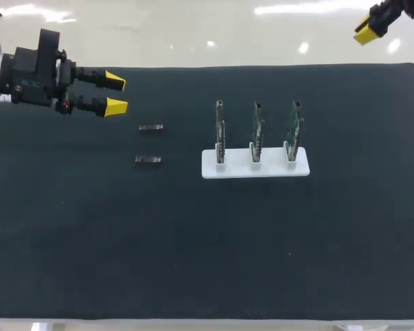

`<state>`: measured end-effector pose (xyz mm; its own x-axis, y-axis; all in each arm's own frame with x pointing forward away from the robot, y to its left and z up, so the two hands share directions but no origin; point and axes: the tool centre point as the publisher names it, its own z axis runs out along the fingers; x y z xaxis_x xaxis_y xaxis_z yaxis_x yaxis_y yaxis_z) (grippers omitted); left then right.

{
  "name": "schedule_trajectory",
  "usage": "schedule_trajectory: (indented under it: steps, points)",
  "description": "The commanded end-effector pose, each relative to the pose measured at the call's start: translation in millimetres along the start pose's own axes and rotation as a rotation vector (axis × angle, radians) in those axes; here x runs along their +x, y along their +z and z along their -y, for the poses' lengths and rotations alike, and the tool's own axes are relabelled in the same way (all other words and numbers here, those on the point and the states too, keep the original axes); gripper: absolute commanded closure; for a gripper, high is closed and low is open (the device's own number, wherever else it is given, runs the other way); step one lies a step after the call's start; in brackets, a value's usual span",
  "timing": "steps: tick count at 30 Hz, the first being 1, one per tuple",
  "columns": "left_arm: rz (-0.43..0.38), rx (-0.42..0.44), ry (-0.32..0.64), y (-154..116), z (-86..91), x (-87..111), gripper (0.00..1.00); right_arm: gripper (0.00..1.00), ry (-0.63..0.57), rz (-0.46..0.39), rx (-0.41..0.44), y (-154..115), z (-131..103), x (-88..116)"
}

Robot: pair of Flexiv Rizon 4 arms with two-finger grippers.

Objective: Pick up the optical module with the left hand, and insert it into the network port with the right hand.

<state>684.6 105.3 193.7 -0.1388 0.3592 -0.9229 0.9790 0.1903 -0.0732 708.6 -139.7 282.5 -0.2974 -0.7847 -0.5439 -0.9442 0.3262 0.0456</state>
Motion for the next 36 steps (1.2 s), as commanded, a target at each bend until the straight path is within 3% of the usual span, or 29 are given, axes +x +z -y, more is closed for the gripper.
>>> schedule_trajectory:
  steps: [1, 24, 30, 36]
  points:
    - [-0.003, 0.0, -0.001, 1, -1.0, -0.2, 0.0, 0.0, 0.001, 0.002, 0.002, 0, -1, 0]
    - [-0.003, 0.0, -0.001, 1, -1.0, -0.2, 0.0, 0.0, 0.001, 0.002, 0.002, 0, -1, 0]
    - [-0.212, 0.071, 0.127, 6, 9.1, -1.3, 0.0, 0.0, 0.001, 0.002, 0.002, 0, -1, 0]
    - [-0.347, 0.111, 0.16, 0, 10.8, 4.7, 0.0, 0.0, 0.001, 0.002, 0.002, 0, -1, 0]
